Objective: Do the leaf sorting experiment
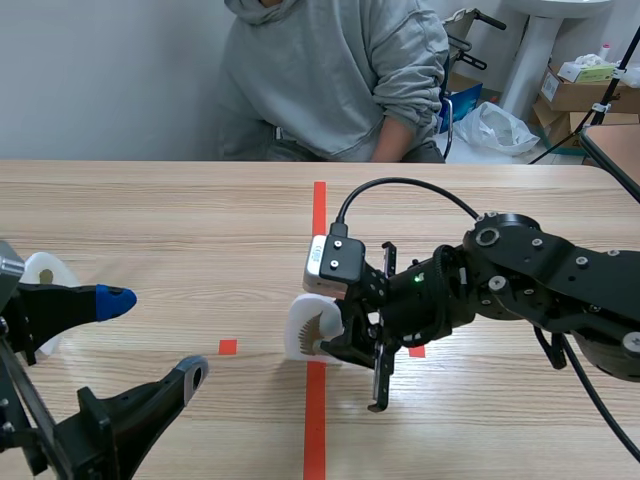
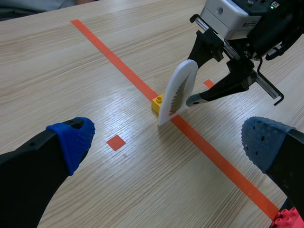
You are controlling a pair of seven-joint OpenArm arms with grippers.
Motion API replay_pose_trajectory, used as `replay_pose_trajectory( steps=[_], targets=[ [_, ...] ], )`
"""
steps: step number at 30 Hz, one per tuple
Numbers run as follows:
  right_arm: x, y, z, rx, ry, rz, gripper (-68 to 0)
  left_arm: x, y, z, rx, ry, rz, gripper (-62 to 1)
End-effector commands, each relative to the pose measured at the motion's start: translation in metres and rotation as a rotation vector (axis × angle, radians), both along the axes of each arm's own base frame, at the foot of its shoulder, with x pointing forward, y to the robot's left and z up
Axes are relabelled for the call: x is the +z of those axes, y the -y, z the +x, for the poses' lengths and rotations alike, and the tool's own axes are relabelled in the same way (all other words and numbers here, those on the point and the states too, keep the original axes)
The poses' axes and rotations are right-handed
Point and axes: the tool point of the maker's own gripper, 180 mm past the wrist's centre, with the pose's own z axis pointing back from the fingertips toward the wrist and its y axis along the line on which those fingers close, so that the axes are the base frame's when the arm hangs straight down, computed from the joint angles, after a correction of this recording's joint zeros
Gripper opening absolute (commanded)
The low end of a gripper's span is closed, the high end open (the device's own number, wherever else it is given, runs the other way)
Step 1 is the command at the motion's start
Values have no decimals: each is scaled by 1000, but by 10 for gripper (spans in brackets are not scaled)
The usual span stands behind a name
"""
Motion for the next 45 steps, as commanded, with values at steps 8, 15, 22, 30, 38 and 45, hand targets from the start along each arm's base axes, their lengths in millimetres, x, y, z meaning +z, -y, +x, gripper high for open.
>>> replay_pose_trajectory(
  steps=[8, 15, 22, 30, 38, 45],
  targets=[
    [13, -3, 11, 2, 33, 20, -668, 10, 1, 5, 10, 32, -23, 14],
    [15, -6, 11, 5, 36, 32, -668, 10, 1, 5, 10, 32, -23, 14],
    [43, -9, 28, -25, 98, 87, -668, 10, 1, 5, 10, 32, -23, 14],
    [73, 18, 60, -143, 169, 83, -668, 10, 1, 5, 10, 31, -23, 14],
    [91, 90, 90, -429, 171, 147, -668, 10, 1, 5, 10, 31, -23, 14],
    [97, 162, 90, -654, 168, 187, -668, 10, 1, 5, 10, 31, -23, 14]
  ],
)
